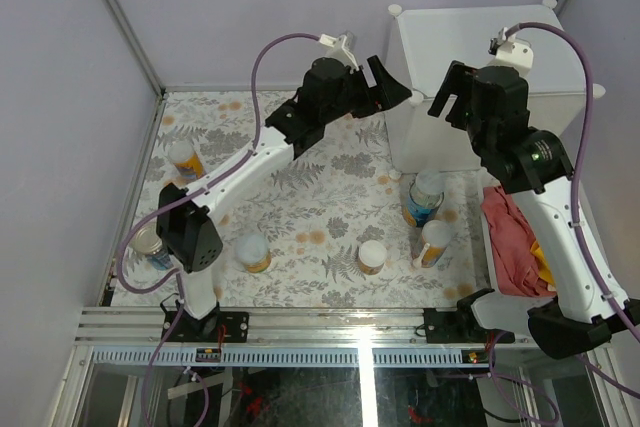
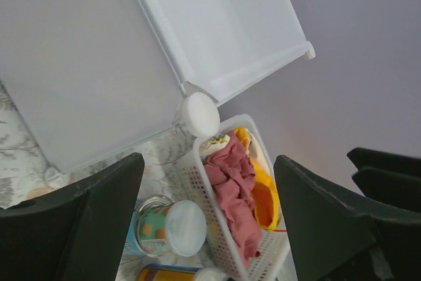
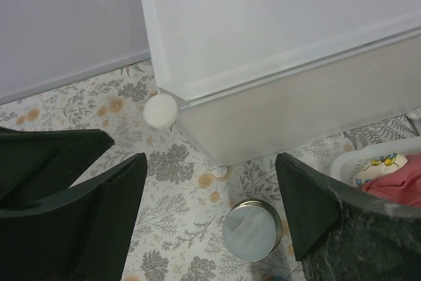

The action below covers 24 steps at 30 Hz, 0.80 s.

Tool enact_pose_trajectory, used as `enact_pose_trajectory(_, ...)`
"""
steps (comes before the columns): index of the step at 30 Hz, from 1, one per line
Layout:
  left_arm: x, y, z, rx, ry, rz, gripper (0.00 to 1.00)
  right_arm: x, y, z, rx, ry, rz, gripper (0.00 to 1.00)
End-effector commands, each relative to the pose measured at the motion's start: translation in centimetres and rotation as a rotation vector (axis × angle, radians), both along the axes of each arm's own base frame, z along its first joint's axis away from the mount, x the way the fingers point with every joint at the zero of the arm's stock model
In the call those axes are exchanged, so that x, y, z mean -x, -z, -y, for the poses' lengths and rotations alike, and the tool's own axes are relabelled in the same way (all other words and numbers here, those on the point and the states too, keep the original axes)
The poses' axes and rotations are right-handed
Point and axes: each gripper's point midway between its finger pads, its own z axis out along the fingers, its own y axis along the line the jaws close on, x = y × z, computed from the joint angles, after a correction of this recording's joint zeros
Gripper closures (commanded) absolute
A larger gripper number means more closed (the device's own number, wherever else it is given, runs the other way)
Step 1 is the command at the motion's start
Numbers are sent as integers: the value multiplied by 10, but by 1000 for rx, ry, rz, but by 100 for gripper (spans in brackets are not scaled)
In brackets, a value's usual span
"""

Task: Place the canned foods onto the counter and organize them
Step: Move the counter to the center of the board.

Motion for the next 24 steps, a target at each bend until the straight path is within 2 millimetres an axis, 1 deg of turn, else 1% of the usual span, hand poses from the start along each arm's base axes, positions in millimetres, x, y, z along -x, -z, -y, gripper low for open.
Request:
enact_pose_trajectory(1,0,-22,19,145,71,-67,21,3,-23,-1,-59,-9,82,15)
enact_pose_trajectory(6,-7,-12,25,139,73,-95,25,4,-25,0,-58,-9,87,15)
enact_pose_trajectory(10,-15,-6,27,91,61,-75,28,5,-25,0,-56,-11,88,14)
enact_pose_trajectory(12,-17,-6,27,46,59,-22,28,5,-26,0,-53,-12,90,15)
enact_pose_trajectory(16,-17,-8,24,-112,51,167,28,3,-27,0,-43,-15,91,14)
enact_pose_trajectory(21,-11,1,25,-302,50,359,24,1,-25,-1,-34,-18,87,15)
enact_pose_trajectory(24,-5,3,30,-364,57,454,22,1,-24,0,-28,-18,87,15)
